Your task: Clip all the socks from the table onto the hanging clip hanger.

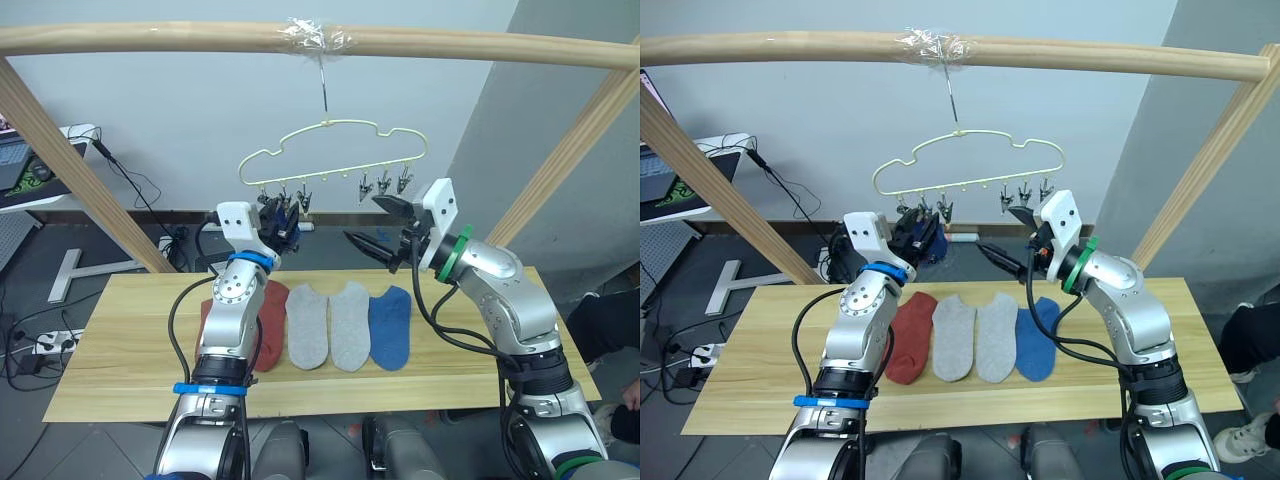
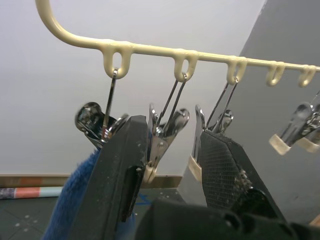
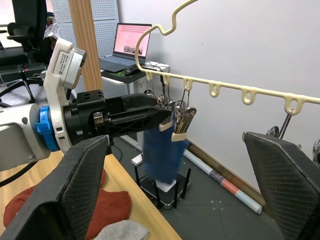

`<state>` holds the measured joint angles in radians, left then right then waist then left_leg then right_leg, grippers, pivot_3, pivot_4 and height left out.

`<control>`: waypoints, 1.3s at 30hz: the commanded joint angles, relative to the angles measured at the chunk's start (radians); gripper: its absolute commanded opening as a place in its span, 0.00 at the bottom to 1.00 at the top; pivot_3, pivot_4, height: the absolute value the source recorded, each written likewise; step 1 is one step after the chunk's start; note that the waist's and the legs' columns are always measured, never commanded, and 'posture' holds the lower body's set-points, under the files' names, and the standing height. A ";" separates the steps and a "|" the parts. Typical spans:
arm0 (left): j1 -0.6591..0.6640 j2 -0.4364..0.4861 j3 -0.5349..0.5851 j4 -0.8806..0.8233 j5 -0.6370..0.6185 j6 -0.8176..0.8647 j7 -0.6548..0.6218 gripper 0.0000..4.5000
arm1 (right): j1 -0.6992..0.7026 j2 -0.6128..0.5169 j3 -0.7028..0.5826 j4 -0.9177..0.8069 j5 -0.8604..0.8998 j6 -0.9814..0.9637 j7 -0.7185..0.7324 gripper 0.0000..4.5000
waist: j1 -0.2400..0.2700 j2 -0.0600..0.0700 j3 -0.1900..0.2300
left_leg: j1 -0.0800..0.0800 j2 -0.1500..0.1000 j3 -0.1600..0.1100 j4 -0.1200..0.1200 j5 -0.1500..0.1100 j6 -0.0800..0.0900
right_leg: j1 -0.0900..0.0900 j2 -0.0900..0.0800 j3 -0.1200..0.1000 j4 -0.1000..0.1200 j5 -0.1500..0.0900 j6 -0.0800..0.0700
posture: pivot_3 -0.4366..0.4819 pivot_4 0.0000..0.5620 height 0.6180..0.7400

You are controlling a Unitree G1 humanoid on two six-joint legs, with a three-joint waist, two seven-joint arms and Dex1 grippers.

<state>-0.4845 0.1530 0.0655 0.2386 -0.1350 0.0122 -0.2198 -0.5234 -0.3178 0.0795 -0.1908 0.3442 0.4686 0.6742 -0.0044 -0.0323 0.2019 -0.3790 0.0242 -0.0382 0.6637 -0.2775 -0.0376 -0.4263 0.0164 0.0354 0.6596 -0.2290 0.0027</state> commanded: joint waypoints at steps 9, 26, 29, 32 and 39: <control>-0.056 -0.003 0.011 0.025 0.018 -0.056 0.034 0.44 | -0.031 -0.004 -0.022 -0.028 0.024 -0.002 -0.002 1.00 | 0.000 0.000 0.000 | 0.000 0.000 0.000 0.000 0.000 0.000 | 0.000 0.000 0.000 0.000 0.000 0.000 | 0.47 0.31 1.00; -0.067 -0.021 0.008 0.035 0.029 -0.060 0.040 0.44 | -0.031 -0.009 -0.025 -0.031 0.026 0.002 -0.002 1.00 | 0.000 0.000 0.000 | 0.000 0.000 0.000 0.000 0.000 0.000 | 0.000 0.000 0.000 0.000 0.000 0.000 | 0.47 0.33 1.00; -0.071 -0.021 0.009 0.034 0.029 -0.059 0.041 0.44 | -0.030 -0.009 -0.025 -0.032 0.026 0.002 -0.003 1.00 | -0.001 0.000 0.000 | 0.000 0.000 0.000 0.000 0.000 0.000 | 0.000 0.000 0.000 0.000 0.000 0.000 | 0.47 0.33 1.00; -0.075 -0.020 0.010 0.038 0.030 -0.060 0.042 0.44 | -0.029 -0.010 -0.025 -0.031 0.026 0.003 -0.002 1.00 | 0.000 0.000 0.000 | 0.000 0.000 0.000 0.000 0.000 0.000 | 0.000 0.000 0.000 0.000 0.000 0.000 | 0.47 0.33 1.00; -0.071 -0.022 0.013 0.031 0.022 -0.060 0.037 0.25 | -0.032 -0.012 -0.028 -0.033 0.030 0.007 -0.004 1.00 | -0.001 0.000 0.000 | 0.000 0.000 0.000 0.000 0.000 0.000 | 0.000 0.000 0.000 0.000 0.000 0.000 | 0.47 0.33 1.00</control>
<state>-0.5349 0.1321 0.0749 0.2868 -0.1117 -0.0284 -0.1857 -0.5367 -0.3236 0.0780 -0.1908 0.3552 0.4771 0.6742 -0.0052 -0.0323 0.2020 -0.3792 0.0244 -0.0384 0.6638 -0.2775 -0.0375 -0.4263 0.0164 0.0353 0.6597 -0.2290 0.0027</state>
